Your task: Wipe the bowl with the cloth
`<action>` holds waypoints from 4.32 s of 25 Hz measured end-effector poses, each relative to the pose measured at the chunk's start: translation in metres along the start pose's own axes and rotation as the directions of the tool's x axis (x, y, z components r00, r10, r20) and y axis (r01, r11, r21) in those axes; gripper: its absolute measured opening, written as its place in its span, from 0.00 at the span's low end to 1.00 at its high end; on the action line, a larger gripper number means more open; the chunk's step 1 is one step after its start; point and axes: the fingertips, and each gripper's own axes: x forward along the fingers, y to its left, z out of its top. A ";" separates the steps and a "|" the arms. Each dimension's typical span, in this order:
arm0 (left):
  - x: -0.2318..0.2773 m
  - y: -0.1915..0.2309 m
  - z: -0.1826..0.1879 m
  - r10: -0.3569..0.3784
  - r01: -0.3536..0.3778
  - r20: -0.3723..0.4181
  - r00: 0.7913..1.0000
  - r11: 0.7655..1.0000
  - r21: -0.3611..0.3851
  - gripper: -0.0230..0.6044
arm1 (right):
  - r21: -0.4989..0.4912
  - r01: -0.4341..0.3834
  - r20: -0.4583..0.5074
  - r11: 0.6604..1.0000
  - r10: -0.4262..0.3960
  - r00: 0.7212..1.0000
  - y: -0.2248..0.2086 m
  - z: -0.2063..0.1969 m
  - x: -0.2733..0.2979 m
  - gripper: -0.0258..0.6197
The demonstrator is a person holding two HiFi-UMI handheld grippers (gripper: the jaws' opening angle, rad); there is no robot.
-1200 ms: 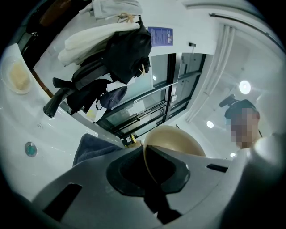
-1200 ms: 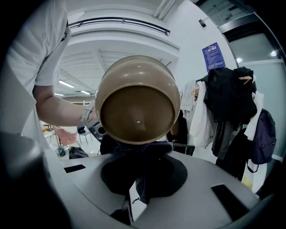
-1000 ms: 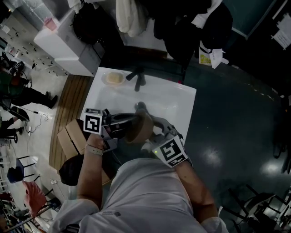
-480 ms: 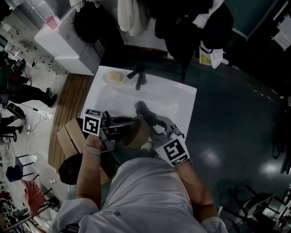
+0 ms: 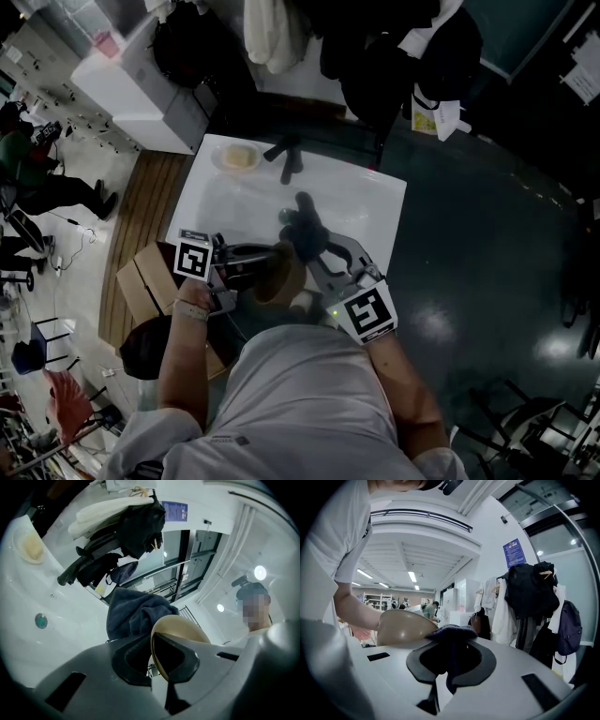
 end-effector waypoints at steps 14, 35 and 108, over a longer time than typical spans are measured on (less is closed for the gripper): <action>-0.033 0.050 0.021 0.195 -0.159 0.217 0.956 0.972 -0.175 0.07 | -0.055 -0.086 0.051 0.995 0.089 0.995 0.030 0.023 -0.002 0.11; -0.013 0.038 0.025 0.141 -0.120 0.187 0.972 0.985 -0.120 0.07 | 0.057 -0.006 0.100 0.998 0.000 0.995 0.007 0.030 -0.007 0.11; 0.017 -0.013 0.050 -0.132 0.214 0.393 0.910 0.962 -0.172 0.07 | 0.179 0.070 0.180 0.981 -0.102 0.978 -0.028 0.026 -0.024 0.11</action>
